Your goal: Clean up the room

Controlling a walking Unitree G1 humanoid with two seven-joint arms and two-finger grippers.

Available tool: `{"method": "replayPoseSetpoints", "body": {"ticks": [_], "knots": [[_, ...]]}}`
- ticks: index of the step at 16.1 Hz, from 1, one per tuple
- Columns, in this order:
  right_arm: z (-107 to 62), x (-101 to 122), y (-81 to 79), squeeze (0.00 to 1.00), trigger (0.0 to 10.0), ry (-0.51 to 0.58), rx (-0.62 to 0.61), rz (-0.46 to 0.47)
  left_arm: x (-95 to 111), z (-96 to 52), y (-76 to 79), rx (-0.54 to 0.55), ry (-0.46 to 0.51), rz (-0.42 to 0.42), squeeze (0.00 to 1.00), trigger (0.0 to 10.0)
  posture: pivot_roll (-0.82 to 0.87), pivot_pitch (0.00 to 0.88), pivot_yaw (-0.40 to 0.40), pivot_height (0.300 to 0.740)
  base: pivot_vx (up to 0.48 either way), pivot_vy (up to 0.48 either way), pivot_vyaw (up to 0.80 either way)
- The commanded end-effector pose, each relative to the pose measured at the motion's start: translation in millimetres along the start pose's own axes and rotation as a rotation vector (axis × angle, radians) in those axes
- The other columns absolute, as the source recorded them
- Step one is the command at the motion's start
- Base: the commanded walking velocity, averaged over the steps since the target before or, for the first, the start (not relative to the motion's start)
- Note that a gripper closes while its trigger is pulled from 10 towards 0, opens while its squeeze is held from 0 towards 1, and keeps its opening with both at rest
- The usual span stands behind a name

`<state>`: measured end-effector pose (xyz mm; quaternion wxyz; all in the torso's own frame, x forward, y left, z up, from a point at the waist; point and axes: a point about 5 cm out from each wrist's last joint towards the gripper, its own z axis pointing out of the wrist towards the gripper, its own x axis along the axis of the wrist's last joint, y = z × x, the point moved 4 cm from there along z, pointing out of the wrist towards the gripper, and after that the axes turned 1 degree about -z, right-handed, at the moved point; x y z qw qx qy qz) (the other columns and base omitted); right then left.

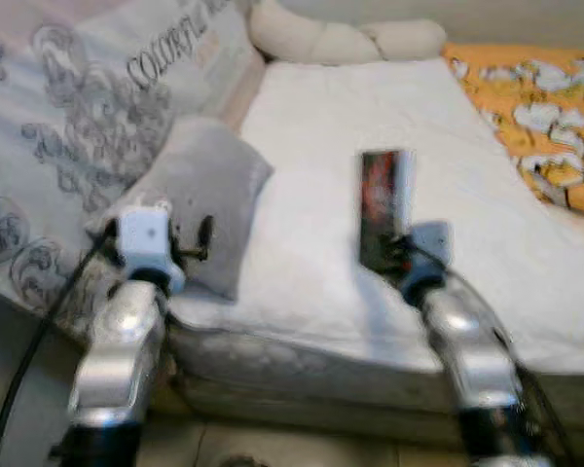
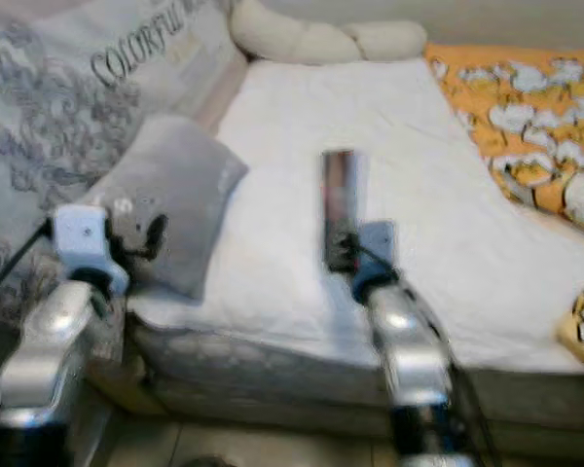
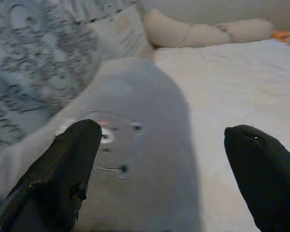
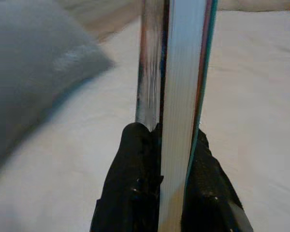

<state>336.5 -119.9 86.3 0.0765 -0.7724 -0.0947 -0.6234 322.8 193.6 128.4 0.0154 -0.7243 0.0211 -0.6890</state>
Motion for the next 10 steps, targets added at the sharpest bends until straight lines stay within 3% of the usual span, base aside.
{"method": "replayPoseSetpoints", "body": {"ticks": [1, 10], "knots": [[-0.8, 13.7, 4.7, 0.00, 10.0, 0.055, -0.005, -0.016, 4.1, 0.6, 4.8, -0.014, 0.012, 0.000, 0.00, 10.0, 0.02, 0.000, 0.064, 0.740, 0.360, 0.000, 0.00], [-1.3, 11.9, 5.1, 0.00, 10.0, 0.054, -0.005, -0.017, 2.8, -0.5, 7.3, -0.022, 0.010, 0.008, 0.00, 10.0, 0.01, 0.000, 0.066, 0.740, 0.356, 0.000, 0.00]]}}
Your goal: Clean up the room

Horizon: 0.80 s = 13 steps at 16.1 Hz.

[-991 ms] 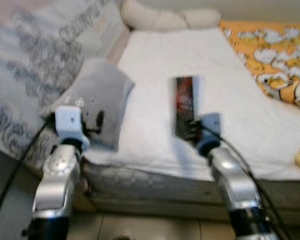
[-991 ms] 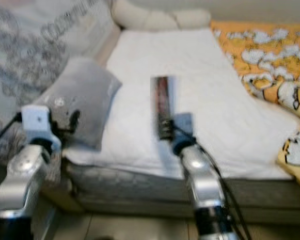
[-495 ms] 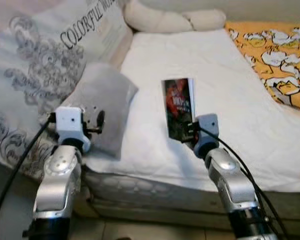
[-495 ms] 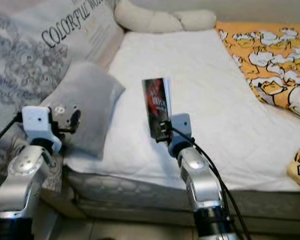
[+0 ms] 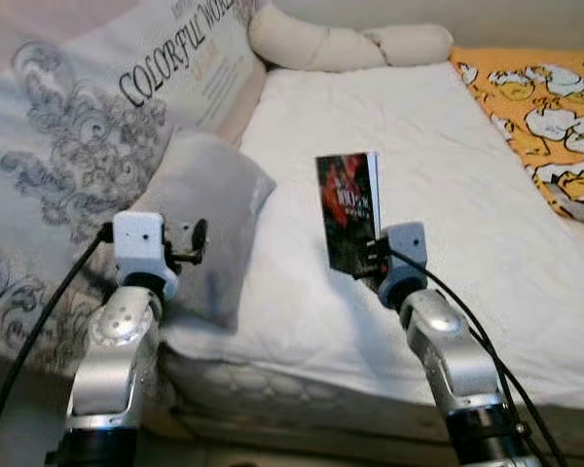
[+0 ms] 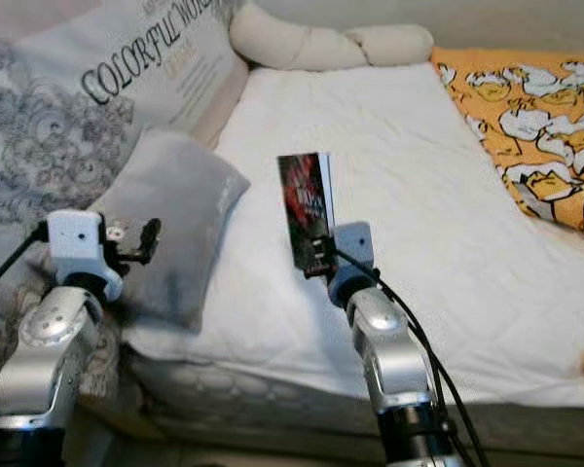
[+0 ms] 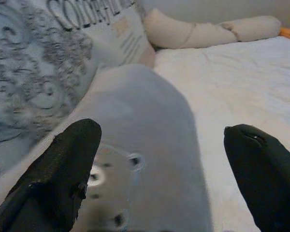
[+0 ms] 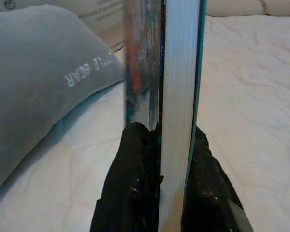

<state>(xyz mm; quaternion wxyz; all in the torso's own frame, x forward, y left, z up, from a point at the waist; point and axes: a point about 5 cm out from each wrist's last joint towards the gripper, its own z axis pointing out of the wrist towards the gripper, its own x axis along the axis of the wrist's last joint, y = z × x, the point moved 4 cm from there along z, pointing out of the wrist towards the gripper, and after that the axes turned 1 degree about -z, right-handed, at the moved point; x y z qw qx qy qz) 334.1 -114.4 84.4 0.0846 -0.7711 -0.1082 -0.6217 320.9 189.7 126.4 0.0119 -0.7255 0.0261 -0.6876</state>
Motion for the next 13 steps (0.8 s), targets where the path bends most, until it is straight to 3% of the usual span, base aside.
{"method": "replayPoseSetpoints", "body": {"ticks": [1, 9, 12, 13], "knots": [[-1.0, 13.6, 11.1, 0.00, 10.0, 0.054, -0.035, -0.008, 4.6, 1.2, 3.2, -0.011, 0.013, 0.006, 0.00, 10.0, 0.02, 0.000, 0.066, 0.740, 0.352, 0.000, 0.00], [-4.9, 11.7, 12.7, 0.00, 10.0, 0.054, -0.033, 0.000, 3.4, -2.0, 2.1, -0.019, 0.003, 0.029, 0.00, 10.0, 0.03, 0.000, 0.064, 0.740, 0.357, 0.000, 0.00], [-12.1, 9.2, 19.3, 0.00, 10.0, 0.059, -0.039, 0.048, -3.9, -9.5, 2.6, -0.045, -0.039, 0.052, 0.00, 10.0, 0.03, 0.000, 0.067, 0.740, 0.101, 0.000, 0.00], [-11.0, 7.0, 16.4, 0.00, 10.0, 0.039, 0.019, 0.094, -8.8, -10.6, 9.9, -0.108, -0.062, 0.081, 0.00, 10.0, 0.02, 0.000, 0.079, 0.740, 0.000, 0.000, 0.00]]}}
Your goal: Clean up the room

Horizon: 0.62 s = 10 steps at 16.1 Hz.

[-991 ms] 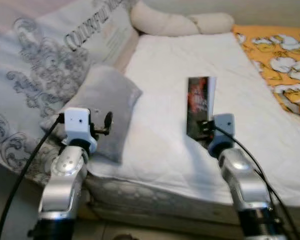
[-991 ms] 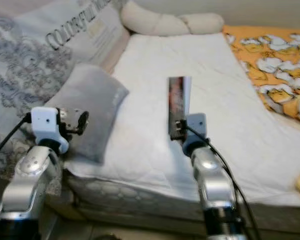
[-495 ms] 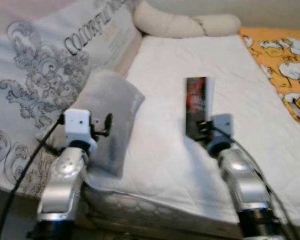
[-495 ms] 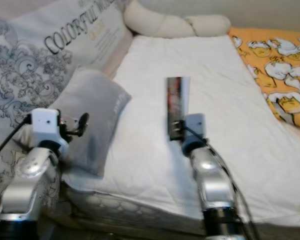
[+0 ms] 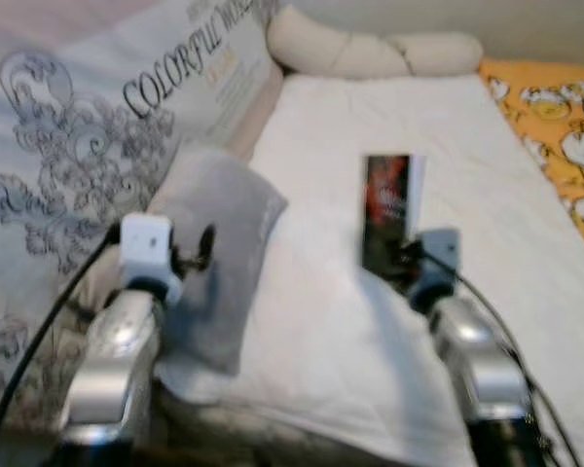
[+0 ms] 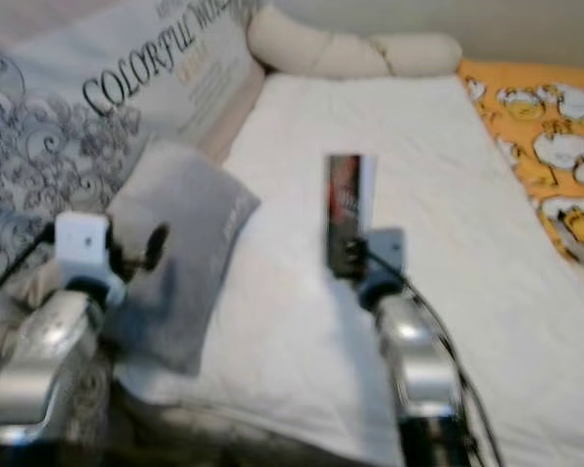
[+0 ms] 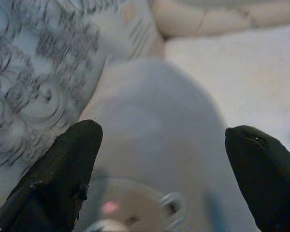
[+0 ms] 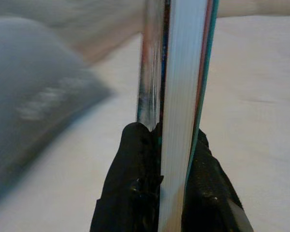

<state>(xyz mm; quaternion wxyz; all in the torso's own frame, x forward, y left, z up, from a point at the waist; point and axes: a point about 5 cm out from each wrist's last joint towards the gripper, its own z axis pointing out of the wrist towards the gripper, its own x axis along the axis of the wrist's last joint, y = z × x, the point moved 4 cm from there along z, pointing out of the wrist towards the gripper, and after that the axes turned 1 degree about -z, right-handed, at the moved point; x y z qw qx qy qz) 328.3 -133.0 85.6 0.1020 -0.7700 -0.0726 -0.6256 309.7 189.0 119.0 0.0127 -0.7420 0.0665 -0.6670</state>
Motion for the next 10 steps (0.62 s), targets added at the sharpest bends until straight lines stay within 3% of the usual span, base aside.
{"method": "replayPoseSetpoints", "body": {"ticks": [1, 3, 6, 10], "knots": [[3.3, 5.1, -4.4, 0.00, 10.0, -0.019, 0.116, 0.043, -2.8, 1.1, 19.0, -0.145, -0.027, 0.060, 0.00, 10.0, 0.02, 0.000, 0.084, 0.740, 0.000, 0.000, 0.00], [12.4, -2.5, -9.4, 0.00, 10.0, -0.111, 0.219, 0.026, 1.5, 1.0, 24.3, -0.230, -0.036, 0.092, 0.00, 10.0, 0.02, 0.000, 0.094, 0.740, 0.000, 0.000, 0.00], [27.6, -14.3, -13.0, 0.00, 10.0, -0.237, 0.311, 0.160, 2.6, -0.8, 26.3, -0.358, -0.073, 0.146, 0.00, 10.0, 0.02, 0.000, 0.105, 0.740, 0.000, 0.000, 0.00], [46.9, -25.9, -7.7, 0.00, 10.0, -0.363, 0.330, 0.492, -3.7, -15.4, 38.0, -0.635, -0.185, 0.201, 0.00, 10.0, 0.05, 0.000, 0.109, 0.740, 0.000, 0.000, 0.00]]}}
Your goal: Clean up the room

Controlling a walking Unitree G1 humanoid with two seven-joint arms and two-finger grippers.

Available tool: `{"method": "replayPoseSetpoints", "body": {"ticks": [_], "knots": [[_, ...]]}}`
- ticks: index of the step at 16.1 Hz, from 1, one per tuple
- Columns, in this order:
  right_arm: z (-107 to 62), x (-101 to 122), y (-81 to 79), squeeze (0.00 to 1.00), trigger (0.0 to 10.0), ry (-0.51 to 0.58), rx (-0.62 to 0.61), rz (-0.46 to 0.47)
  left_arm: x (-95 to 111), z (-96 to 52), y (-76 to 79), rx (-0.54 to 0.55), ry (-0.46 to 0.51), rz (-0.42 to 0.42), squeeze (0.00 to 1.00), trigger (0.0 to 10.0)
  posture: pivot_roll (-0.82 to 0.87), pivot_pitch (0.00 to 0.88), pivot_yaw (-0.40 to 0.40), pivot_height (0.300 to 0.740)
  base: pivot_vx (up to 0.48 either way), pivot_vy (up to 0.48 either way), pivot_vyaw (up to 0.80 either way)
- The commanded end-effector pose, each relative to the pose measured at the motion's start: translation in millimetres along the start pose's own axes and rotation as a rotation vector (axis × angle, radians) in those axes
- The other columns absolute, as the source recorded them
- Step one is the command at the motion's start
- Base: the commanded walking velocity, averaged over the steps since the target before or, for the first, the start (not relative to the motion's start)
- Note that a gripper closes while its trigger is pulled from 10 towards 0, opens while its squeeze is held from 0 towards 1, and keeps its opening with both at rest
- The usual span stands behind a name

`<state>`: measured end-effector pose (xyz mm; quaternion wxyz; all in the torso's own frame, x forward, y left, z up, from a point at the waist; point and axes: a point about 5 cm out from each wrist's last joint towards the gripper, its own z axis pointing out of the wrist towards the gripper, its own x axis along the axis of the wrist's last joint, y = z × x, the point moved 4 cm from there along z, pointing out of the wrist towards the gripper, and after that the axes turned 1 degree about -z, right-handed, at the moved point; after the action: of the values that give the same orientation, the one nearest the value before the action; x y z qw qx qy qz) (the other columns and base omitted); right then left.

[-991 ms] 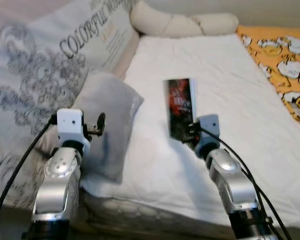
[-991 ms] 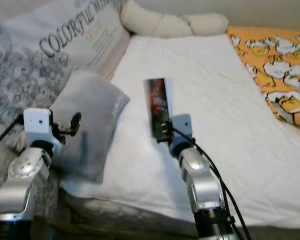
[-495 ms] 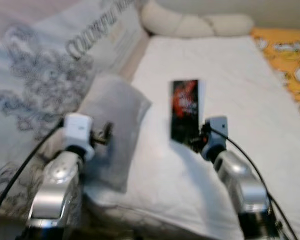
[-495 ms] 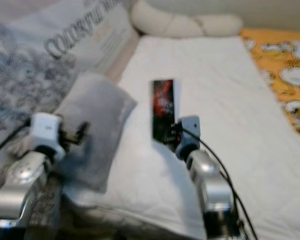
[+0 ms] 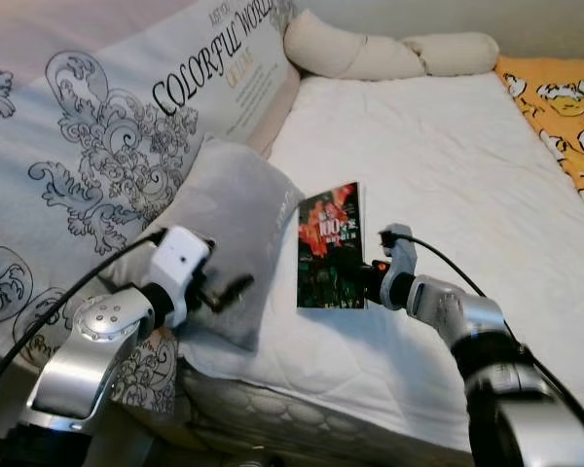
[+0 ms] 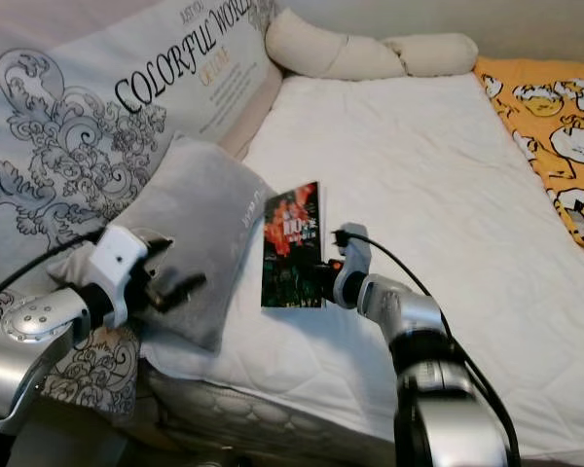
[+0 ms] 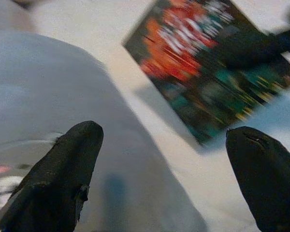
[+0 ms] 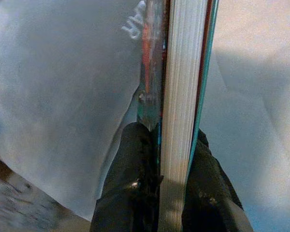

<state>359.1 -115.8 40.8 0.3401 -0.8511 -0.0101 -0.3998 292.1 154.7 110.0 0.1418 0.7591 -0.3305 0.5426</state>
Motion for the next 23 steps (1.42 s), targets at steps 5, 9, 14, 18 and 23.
{"method": "replayPoseSetpoints", "body": {"ticks": [5, 9, 14, 18, 23], "knots": [[8.6, -6.2, 8.5, 0.00, 10.0, -0.014, -0.086, 0.111, -2.2, -9.5, 10.5, -0.103, -0.060, 0.006, 0.00, 10.0, 0.10, 0.000, 0.095, 0.740, 0.000, 0.000, 0.00], [12.1, -35.0, 22.1, 1.00, 10.0, -0.078, -0.248, 0.043, -13.1, -26.9, 25.4, -0.191, -0.148, -0.013, 0.00, 10.0, 0.17, 0.000, 0.091, 0.740, 0.000, 0.000, 0.00], [2.5, -39.5, 43.1, 1.00, 10.0, -0.075, -0.392, -0.003, -14.1, -36.8, 27.8, -0.202, -0.182, -0.013, 0.00, 10.0, 0.18, 0.000, 0.107, 0.740, 0.000, 0.000, 0.00], [-8.0, -38.2, 56.0, 1.00, 10.0, -0.042, -0.405, 0.043, -20.0, -31.4, 28.8, -0.210, -0.197, -0.032, 0.00, 10.0, 0.13, 0.000, 0.122, 0.740, 0.000, 0.000, 0.00], [-23.6, -38.3, 69.0, 1.00, 10.0, -0.027, -0.334, -0.037, -20.5, -16.3, 30.1, -0.204, -0.164, -0.052, 0.00, 10.0, 0.03, 0.000, 0.131, 0.740, 0.000, 0.000, 0.00]]}}
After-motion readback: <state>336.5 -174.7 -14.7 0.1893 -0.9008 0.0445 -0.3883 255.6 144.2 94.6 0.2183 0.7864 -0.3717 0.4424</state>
